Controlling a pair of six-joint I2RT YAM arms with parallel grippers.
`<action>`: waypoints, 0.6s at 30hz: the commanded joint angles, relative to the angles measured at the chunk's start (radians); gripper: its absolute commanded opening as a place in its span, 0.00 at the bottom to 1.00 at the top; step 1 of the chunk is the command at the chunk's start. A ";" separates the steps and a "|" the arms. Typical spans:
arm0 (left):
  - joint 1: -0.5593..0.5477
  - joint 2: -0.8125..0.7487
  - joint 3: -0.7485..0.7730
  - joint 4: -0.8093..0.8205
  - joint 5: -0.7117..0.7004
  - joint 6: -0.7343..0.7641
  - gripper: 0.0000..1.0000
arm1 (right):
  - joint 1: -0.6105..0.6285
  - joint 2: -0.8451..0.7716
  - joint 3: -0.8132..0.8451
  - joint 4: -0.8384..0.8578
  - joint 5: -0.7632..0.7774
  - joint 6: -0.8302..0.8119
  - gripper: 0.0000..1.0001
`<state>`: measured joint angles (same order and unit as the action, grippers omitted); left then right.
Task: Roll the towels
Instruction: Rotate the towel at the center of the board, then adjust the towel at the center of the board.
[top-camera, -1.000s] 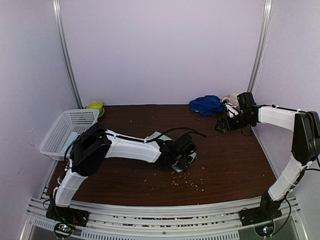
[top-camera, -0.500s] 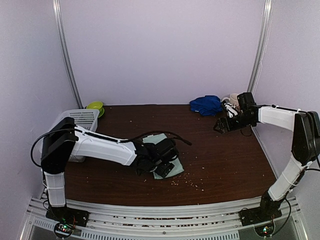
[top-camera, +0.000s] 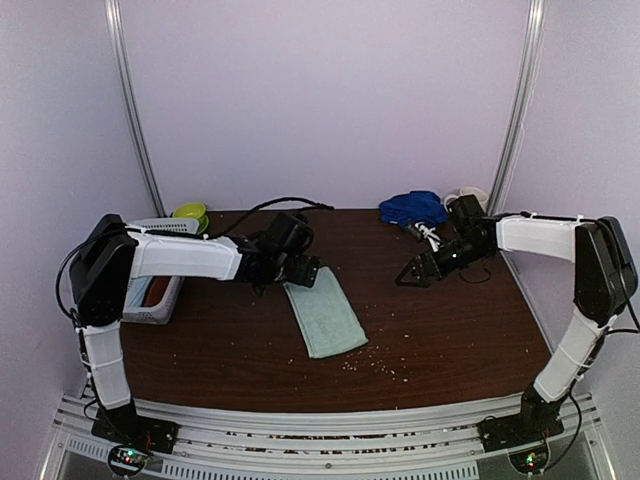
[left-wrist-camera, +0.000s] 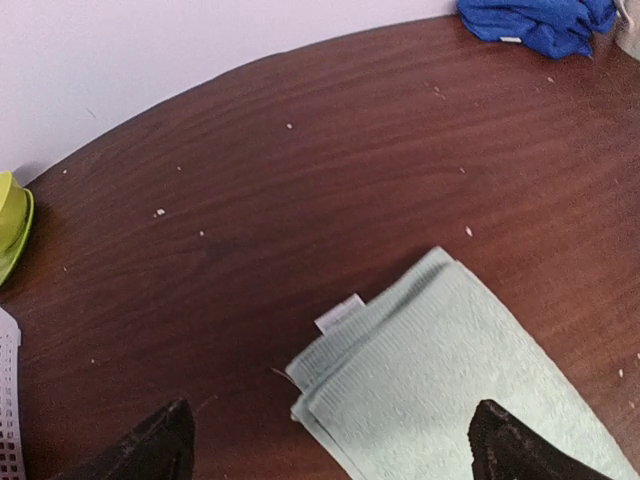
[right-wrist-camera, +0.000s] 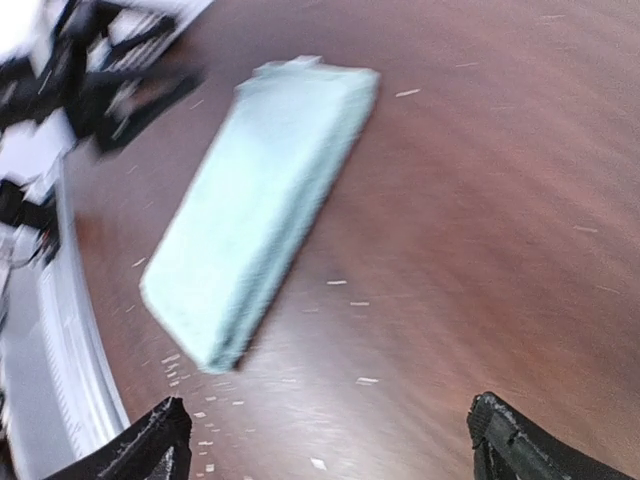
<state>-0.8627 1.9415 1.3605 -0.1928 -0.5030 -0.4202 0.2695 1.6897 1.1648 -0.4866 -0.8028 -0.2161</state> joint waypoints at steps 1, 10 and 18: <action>0.048 0.062 0.080 0.112 0.066 0.073 0.98 | 0.114 0.084 0.047 -0.108 -0.223 -0.115 0.95; 0.063 0.276 0.305 0.028 0.060 0.177 0.93 | 0.295 0.359 0.284 -0.579 -0.443 -0.509 0.85; 0.063 0.321 0.333 0.045 0.127 0.189 0.88 | 0.314 0.544 0.404 -0.846 -0.504 -0.762 0.79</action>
<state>-0.7986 2.2520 1.6588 -0.1806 -0.4213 -0.2554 0.5861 2.1948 1.5517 -1.1770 -1.2480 -0.8413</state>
